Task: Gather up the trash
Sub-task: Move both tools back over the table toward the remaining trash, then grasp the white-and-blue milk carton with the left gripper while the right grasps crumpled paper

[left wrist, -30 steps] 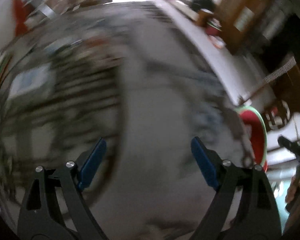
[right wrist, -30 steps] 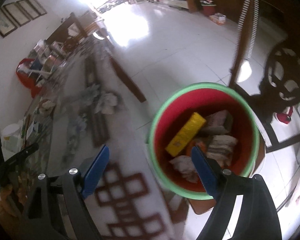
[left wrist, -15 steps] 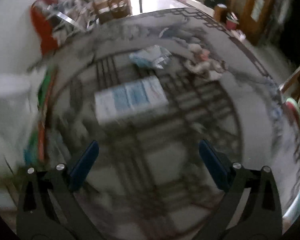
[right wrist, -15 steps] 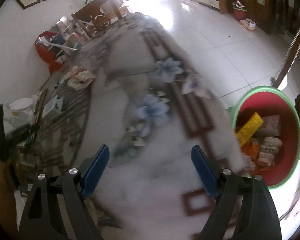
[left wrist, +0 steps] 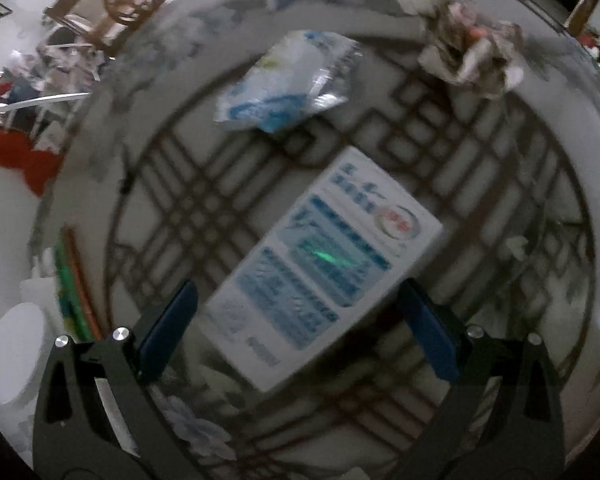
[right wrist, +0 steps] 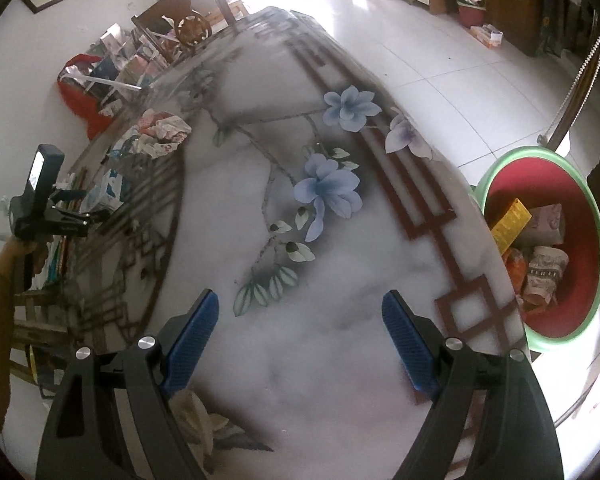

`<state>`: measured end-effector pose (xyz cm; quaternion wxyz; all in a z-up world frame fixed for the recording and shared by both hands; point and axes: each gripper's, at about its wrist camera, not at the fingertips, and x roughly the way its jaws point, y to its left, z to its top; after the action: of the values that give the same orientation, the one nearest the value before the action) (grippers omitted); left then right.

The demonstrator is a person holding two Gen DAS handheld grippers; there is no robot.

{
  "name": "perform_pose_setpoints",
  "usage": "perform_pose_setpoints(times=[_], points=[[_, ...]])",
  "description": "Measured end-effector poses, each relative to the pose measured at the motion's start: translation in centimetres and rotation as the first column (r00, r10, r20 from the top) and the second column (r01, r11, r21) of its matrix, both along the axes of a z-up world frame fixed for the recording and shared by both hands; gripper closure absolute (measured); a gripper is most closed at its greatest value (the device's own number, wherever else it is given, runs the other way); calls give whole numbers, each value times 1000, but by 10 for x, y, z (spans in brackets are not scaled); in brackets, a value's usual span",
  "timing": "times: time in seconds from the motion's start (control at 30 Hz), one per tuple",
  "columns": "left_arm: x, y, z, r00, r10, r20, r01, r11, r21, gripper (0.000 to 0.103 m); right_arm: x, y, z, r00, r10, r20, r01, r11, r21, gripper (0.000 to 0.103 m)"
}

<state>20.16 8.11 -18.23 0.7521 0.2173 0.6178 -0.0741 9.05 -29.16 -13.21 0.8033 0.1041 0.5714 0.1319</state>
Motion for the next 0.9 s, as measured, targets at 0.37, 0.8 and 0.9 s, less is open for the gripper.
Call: perform_pose_setpoints(times=[0.37,0.8,0.9], points=[[-54,5,25,957,273,97,-247,944,-218,47,20,35,-12,992,120,-34,-119,992,33,22],[-86,4,34,854,501,138,-424,825,-375,37,44,65,-15,979,203,-23,-203,979,22,22],[-81,9,35,844,511,159,-424,820,-384,28,51,78,-14,970,242,-6,-242,970,9,20]])
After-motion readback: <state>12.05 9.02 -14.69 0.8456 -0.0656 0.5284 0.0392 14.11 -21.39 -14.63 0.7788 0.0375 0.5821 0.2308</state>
